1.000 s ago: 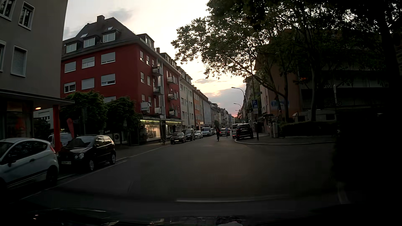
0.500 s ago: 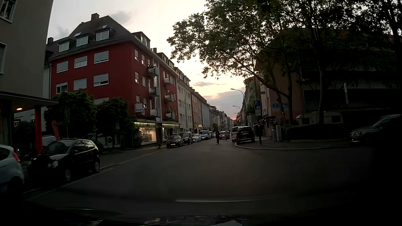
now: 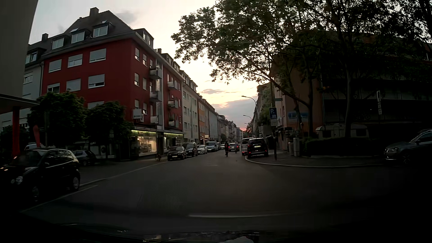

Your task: Follow the waypoints while adhering to traffic rules and regulations

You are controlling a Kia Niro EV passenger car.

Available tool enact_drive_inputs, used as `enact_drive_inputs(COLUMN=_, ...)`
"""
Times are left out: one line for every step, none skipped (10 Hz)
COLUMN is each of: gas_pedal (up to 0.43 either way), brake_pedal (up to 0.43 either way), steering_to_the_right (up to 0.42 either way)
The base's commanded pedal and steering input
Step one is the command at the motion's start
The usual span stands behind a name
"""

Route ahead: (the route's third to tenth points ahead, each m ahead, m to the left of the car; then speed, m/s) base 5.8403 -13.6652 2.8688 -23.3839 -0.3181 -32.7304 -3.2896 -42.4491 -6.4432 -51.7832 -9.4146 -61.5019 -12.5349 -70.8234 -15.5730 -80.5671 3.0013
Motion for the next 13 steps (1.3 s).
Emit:
enact_drive_inputs(gas_pedal=0.000, brake_pedal=0.128, steering_to_the_right=0.205)
enact_drive_inputs(gas_pedal=0.000, brake_pedal=0.116, steering_to_the_right=0.242)
enact_drive_inputs(gas_pedal=0.000, brake_pedal=0.073, steering_to_the_right=0.272)
enact_drive_inputs(gas_pedal=0.000, brake_pedal=0.012, steering_to_the_right=0.312)
enact_drive_inputs(gas_pedal=0.000, brake_pedal=0.000, steering_to_the_right=0.356)
enact_drive_inputs(gas_pedal=0.000, brake_pedal=0.000, steering_to_the_right=0.395)
enact_drive_inputs(gas_pedal=0.000, brake_pedal=0.000, steering_to_the_right=0.423)
enact_drive_inputs(gas_pedal=0.000, brake_pedal=0.000, steering_to_the_right=0.457)
enact_drive_inputs(gas_pedal=0.000, brake_pedal=0.000, steering_to_the_right=0.484)
enact_drive_inputs(gas_pedal=0.000, brake_pedal=0.000, steering_to_the_right=0.507)
enact_drive_inputs(gas_pedal=0.000, brake_pedal=0.000, steering_to_the_right=0.535)
enact_drive_inputs(gas_pedal=0.000, brake_pedal=0.000, steering_to_the_right=0.567)
enact_drive_inputs(gas_pedal=0.020, brake_pedal=0.000, steering_to_the_right=0.595)
